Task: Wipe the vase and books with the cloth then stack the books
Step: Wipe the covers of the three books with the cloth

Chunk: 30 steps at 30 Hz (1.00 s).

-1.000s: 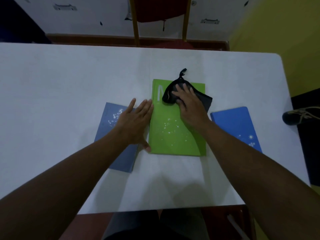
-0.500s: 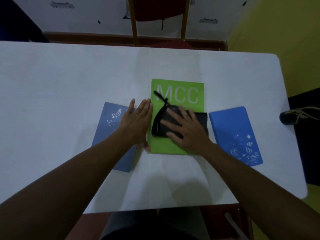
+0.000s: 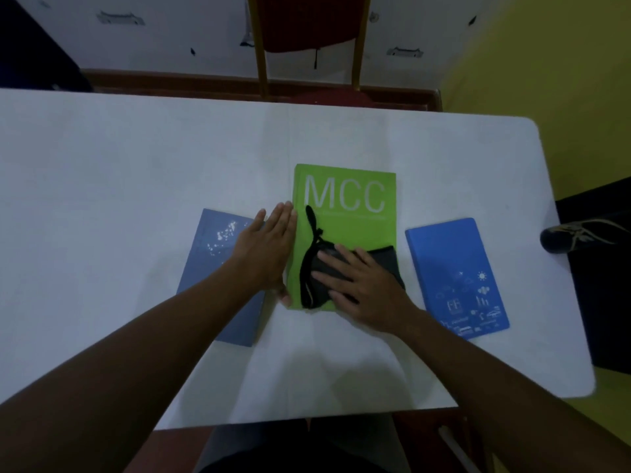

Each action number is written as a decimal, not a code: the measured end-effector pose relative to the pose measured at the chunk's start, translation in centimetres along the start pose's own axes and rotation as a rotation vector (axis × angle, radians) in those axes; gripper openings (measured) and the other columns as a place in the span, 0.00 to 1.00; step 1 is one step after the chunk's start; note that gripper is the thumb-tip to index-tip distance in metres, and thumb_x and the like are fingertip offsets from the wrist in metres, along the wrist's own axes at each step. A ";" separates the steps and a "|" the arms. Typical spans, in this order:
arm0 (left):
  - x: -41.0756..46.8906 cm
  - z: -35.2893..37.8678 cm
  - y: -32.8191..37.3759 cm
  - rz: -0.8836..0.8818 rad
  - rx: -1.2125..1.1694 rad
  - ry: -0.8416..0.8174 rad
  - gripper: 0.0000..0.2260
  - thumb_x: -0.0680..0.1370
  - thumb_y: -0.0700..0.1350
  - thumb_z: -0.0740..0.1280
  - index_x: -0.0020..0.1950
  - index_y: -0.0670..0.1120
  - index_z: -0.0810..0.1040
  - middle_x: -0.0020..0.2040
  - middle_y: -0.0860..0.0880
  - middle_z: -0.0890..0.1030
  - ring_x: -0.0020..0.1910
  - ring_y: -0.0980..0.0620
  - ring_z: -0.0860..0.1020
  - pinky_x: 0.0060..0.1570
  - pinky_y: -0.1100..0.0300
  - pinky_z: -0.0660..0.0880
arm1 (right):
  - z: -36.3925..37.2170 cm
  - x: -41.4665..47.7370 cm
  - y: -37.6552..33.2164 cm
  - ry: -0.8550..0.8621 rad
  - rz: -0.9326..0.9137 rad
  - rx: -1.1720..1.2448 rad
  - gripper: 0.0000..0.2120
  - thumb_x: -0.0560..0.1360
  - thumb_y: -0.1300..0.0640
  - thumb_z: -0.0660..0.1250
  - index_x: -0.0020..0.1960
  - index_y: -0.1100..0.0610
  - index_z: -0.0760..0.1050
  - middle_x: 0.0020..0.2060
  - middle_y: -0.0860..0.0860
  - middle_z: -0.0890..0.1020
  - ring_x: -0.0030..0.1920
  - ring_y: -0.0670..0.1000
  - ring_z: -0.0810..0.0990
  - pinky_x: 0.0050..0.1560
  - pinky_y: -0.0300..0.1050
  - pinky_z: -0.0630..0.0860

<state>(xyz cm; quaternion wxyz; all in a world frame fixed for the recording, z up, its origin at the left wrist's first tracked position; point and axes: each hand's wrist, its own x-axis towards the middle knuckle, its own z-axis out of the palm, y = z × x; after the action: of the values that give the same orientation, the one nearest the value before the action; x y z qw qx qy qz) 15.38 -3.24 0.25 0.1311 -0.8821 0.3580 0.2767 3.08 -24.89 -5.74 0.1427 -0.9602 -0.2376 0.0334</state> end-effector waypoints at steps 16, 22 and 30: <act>0.1 0.1 0.0 0.004 -0.010 0.014 0.69 0.62 0.73 0.74 0.80 0.36 0.35 0.82 0.37 0.37 0.82 0.41 0.38 0.80 0.46 0.42 | 0.7 0.4 -3.3 0.018 0.105 0.077 0.23 0.84 0.52 0.61 0.79 0.51 0.67 0.81 0.52 0.63 0.82 0.58 0.57 0.80 0.59 0.57; 0.2 0.1 0.1 -0.008 -0.026 -0.001 0.72 0.59 0.73 0.75 0.80 0.35 0.34 0.82 0.38 0.38 0.82 0.42 0.38 0.80 0.47 0.42 | -1.1 2.4 3.5 -0.010 0.156 -0.026 0.23 0.85 0.48 0.55 0.79 0.48 0.66 0.80 0.51 0.64 0.81 0.59 0.61 0.77 0.62 0.62; 0.2 0.1 0.1 -0.014 0.017 -0.004 0.72 0.59 0.74 0.74 0.80 0.36 0.35 0.82 0.38 0.38 0.82 0.42 0.39 0.79 0.47 0.39 | -1.4 8.5 3.3 0.132 0.488 0.069 0.24 0.86 0.47 0.56 0.81 0.51 0.63 0.82 0.53 0.59 0.82 0.60 0.53 0.80 0.62 0.55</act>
<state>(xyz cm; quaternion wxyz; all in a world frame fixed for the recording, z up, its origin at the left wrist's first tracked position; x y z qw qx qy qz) 15.41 -3.37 0.00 0.1414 -0.8828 0.3541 0.2745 12.26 -24.07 -5.29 0.1782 -0.9839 0.0125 0.0119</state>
